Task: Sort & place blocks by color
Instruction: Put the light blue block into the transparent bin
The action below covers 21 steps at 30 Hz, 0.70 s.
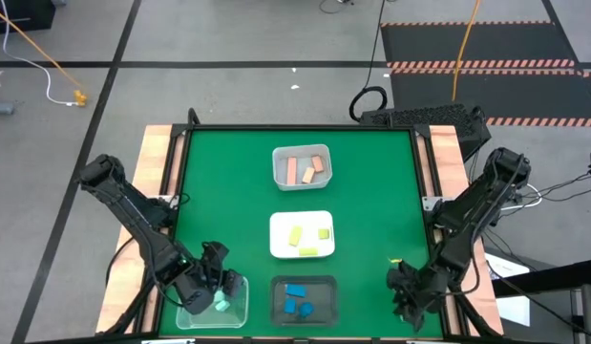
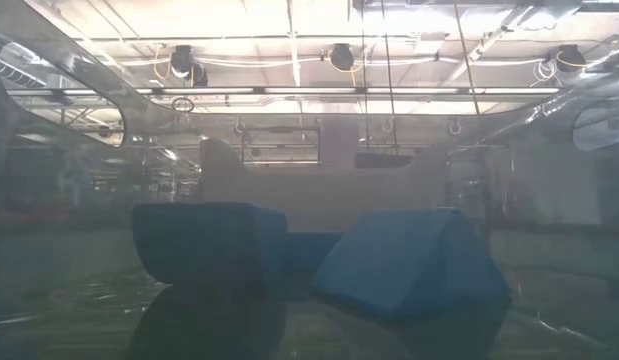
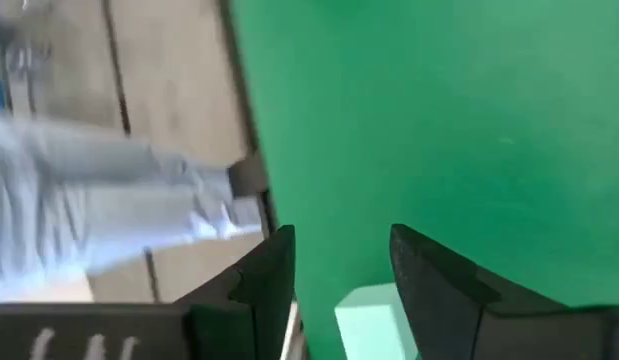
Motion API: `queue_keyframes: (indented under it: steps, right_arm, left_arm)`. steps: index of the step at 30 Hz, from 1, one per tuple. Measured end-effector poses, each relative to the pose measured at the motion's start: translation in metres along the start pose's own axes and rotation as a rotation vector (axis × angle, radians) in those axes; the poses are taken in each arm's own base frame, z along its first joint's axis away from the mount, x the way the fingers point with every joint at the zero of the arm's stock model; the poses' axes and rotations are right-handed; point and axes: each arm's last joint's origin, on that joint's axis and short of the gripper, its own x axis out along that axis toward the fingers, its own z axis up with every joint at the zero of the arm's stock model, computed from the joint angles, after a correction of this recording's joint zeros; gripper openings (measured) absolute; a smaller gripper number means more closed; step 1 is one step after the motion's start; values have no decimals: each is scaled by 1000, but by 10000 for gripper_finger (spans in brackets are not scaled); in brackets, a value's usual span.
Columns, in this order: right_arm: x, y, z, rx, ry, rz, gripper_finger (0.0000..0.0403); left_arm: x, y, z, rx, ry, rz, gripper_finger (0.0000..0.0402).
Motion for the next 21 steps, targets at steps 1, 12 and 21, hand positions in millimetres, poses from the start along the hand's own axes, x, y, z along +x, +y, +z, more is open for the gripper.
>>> queue_keyframes:
  steps: [1,12,21]
  right_arm:
    - [0,1,-2,-50,3,11,164]
    - [4,4,-23,-462,53,10,218]
    - [19,-2,-31,-474,94,-57,247]
  left_arm:
    - [0,0,0,-2,-5,-1,175]
    - [1,-1,3,-29,-13,-2,175]
    - [1,-1,5,-29,-59,-15,175]
